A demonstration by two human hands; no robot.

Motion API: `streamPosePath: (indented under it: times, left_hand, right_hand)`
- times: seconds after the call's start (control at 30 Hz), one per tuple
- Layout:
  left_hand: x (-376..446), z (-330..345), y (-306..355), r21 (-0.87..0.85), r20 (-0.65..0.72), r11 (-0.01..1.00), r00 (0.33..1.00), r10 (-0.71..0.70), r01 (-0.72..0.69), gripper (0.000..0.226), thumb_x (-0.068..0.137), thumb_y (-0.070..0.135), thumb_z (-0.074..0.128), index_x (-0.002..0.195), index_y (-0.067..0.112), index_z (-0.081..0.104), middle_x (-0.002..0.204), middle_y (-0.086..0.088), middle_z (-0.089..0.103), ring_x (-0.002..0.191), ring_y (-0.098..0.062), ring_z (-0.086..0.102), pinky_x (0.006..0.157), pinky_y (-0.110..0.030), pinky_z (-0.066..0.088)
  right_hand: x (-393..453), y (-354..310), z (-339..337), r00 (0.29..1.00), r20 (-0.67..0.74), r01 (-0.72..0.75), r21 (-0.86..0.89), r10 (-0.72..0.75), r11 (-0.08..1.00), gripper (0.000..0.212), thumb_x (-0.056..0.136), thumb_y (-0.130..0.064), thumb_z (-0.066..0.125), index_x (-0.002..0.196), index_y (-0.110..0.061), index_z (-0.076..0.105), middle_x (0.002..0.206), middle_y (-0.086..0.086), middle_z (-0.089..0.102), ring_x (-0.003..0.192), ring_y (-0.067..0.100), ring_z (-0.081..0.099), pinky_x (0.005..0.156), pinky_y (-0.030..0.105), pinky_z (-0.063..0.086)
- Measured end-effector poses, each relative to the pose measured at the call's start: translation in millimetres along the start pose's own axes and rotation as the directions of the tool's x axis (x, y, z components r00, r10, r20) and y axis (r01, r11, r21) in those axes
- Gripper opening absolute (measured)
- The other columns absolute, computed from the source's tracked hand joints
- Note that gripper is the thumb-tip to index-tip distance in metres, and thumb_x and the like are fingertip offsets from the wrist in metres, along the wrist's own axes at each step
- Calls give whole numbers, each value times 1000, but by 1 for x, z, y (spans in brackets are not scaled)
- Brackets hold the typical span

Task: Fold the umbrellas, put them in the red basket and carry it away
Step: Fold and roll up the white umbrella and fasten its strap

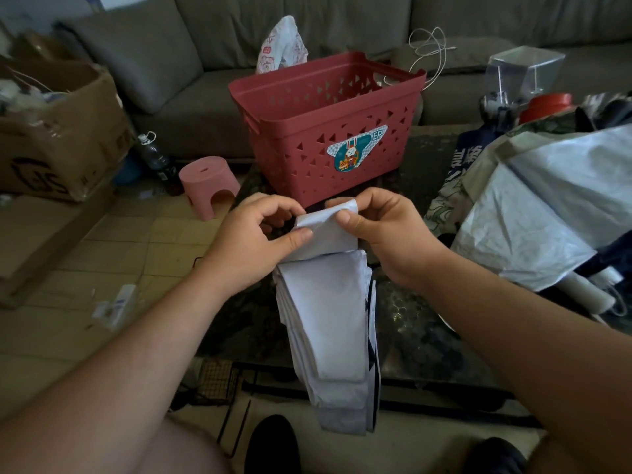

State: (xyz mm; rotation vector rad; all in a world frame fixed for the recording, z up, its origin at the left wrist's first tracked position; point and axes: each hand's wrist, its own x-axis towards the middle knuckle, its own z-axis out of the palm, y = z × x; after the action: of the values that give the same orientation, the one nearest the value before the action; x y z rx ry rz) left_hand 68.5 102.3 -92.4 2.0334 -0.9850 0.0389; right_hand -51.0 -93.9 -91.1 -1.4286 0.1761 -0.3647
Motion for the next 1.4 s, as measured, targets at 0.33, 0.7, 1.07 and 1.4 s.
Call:
streamPosePath:
  times: [0.33, 0.7, 1.07, 1.4]
  left_hand:
    - [-2, 2, 7, -110, 42, 992, 998, -54, 58, 25, 86, 41, 84, 109, 34, 79, 118, 22, 75, 115, 0, 69, 103, -44, 56]
    - [3, 25, 22, -562, -127, 806, 944, -303, 183, 12, 89, 12, 82, 85, 19, 73, 85, 4, 79, 82, -13, 75, 76, -30, 61]
    - [8, 13, 13, -316, -47, 936, 983, -180, 156, 59, 82, 22, 90, 128, 42, 60, 117, 9, 73, 110, -7, 69, 88, -27, 59]
    - [2, 7, 1, -260, 97, 936, 971, -217, 236, 28, 88, 7, 83, 98, 32, 76, 99, 15, 79, 95, -6, 75, 83, -25, 60]
  right_hand:
    - [2, 5, -1, 999, -34, -23, 25, 24, 999, 14, 90, -6, 73, 80, -9, 63, 94, 11, 72, 83, 19, 65, 73, 33, 57]
    - [1, 5, 3, 985, -157, 44, -205, -78, 978, 26, 90, -21, 80, 94, 2, 70, 94, 26, 70, 80, 22, 65, 82, 61, 58]
    - [13, 3, 6, 957, -198, 151, -289, -214, 945, 22, 88, -23, 84, 82, -10, 67, 80, 14, 70, 72, 15, 59, 72, 40, 58]
    - [20, 1, -31, 987, -163, -32, -261, -11, 965, 29, 104, -32, 61, 100, -7, 77, 97, 15, 75, 84, 21, 65, 83, 40, 58]
